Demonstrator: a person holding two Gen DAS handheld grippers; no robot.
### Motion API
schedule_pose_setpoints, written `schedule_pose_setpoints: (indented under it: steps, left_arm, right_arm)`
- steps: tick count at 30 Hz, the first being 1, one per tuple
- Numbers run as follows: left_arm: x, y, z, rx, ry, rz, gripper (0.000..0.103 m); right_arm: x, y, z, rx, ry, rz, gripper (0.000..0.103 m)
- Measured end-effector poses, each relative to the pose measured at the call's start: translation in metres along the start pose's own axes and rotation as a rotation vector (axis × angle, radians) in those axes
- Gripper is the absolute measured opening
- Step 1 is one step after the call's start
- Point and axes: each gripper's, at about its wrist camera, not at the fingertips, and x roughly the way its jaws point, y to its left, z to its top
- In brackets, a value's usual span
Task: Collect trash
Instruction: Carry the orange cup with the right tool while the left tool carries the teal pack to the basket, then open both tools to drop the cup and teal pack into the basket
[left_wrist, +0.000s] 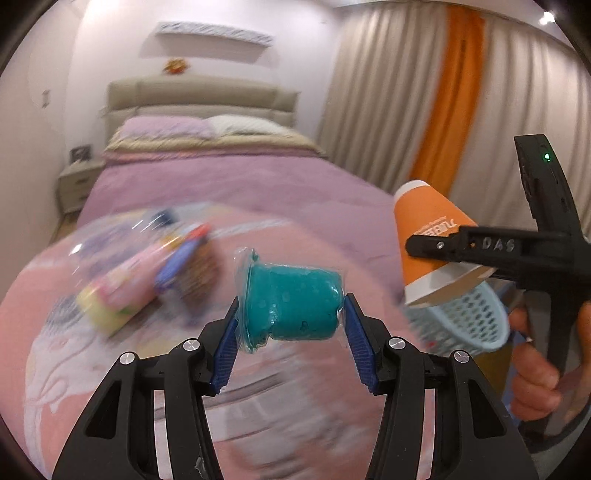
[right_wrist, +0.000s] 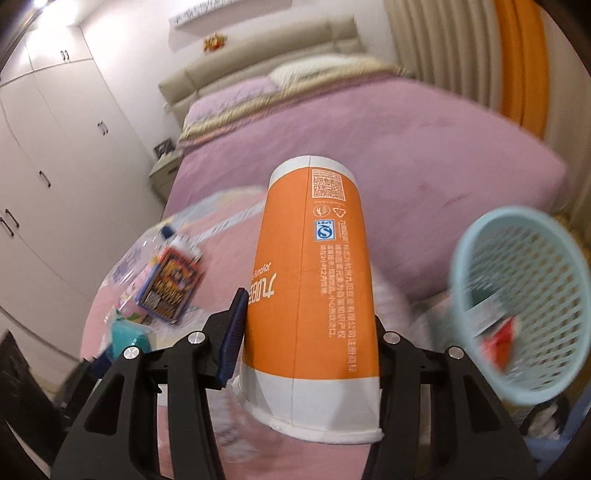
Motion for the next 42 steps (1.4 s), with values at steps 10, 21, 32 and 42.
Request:
schedule_pose_setpoints:
  steps: [10,21,32,42]
  left_arm:
    - [0.062,-0.126,0.031,0.139,0.045,-0.186,0.051]
    - [0.153,-0.219,0.025,0.241,0.173,-0.281,0.051]
    - [0.183,-0.230,0.010,0.261,0.234,-0.260,0.075]
    - [0.144,-0.191,0.023,0.199,0.161,-0.251,0.077]
  right_arm:
    - [-0.064,-0.109,0.018,0.092,-0.171,-0.199,0.046]
    - [-0.050,-0.231,0.009,0.293,-0.083,-0.341,0.047]
    - [-0.034,-0.292,-0.006,0.385,-0.015,-0.355,0.061]
    - [-0.048,-0.272,-0.015,0.368,-0.051,-0.336,0.061]
